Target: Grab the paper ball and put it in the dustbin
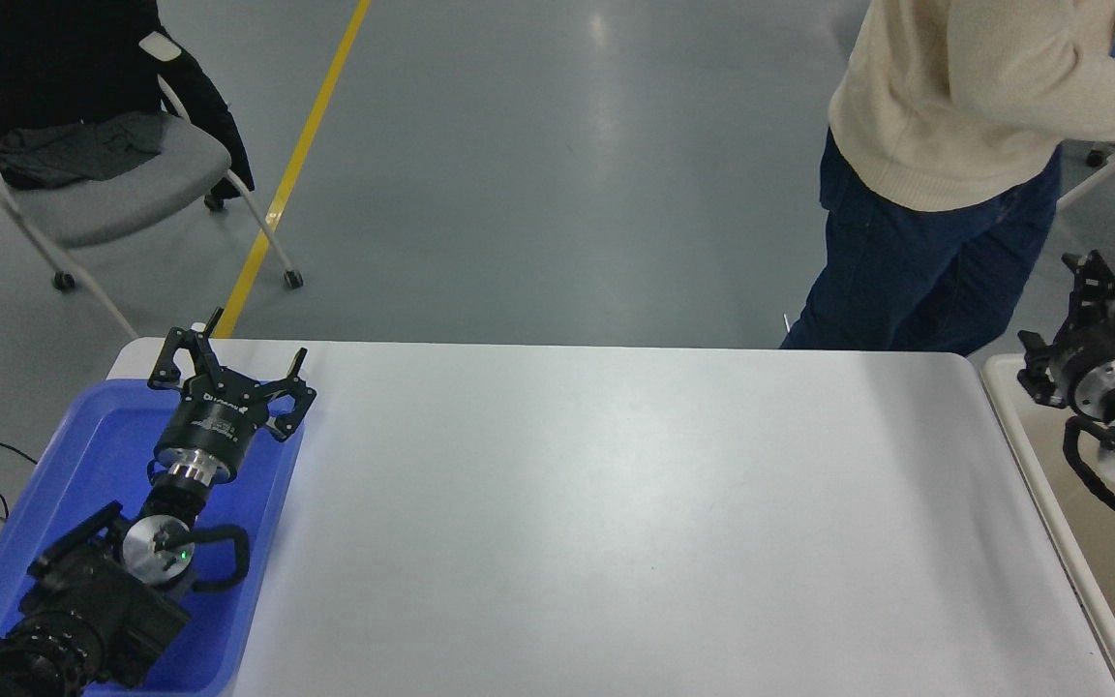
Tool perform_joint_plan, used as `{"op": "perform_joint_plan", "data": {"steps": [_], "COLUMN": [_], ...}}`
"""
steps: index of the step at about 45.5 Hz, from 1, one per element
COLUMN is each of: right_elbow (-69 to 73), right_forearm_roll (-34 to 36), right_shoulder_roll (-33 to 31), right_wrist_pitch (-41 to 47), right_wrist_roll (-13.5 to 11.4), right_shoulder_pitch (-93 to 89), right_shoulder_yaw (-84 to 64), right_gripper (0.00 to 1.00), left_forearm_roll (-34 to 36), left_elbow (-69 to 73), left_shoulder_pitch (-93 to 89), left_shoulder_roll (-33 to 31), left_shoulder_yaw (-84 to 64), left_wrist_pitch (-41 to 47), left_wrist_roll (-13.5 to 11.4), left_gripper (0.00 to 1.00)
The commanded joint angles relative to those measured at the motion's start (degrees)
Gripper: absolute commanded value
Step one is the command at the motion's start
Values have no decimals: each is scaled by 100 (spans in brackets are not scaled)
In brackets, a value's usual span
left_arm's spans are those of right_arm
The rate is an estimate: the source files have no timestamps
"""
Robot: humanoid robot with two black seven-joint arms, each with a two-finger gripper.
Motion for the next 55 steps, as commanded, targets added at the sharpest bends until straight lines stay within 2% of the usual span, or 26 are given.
{"op": "perform_joint_plan", "data": {"steps": [1,9,13,55], "right_elbow": [348,339,383,664], "right_forearm_roll": [60,60,69,77], "right_shoulder_roll": [670,1013,1057,1136], "right_wrist_pitch": [897,932,1055,1091], "right_wrist_roll": [1126,1715,1882,1865], "right_shoulder_pitch": [-597,-719,-790,-1089], "right_shoulder_yaw": [981,867,823,84], "right_gripper": [100,100,100,100], "left_forearm_roll": [-1,8,8,8], "left_elbow": [0,0,0,0], "left_shoulder_pitch": [-8,1,-8,-8], "left_shoulder_roll": [0,0,0,0], "left_shoulder_yaw": [0,0,0,0], "left_wrist_pitch": [0,0,0,0], "left_wrist_roll": [0,9,9,9], "left_gripper": [100,100,100,100]}}
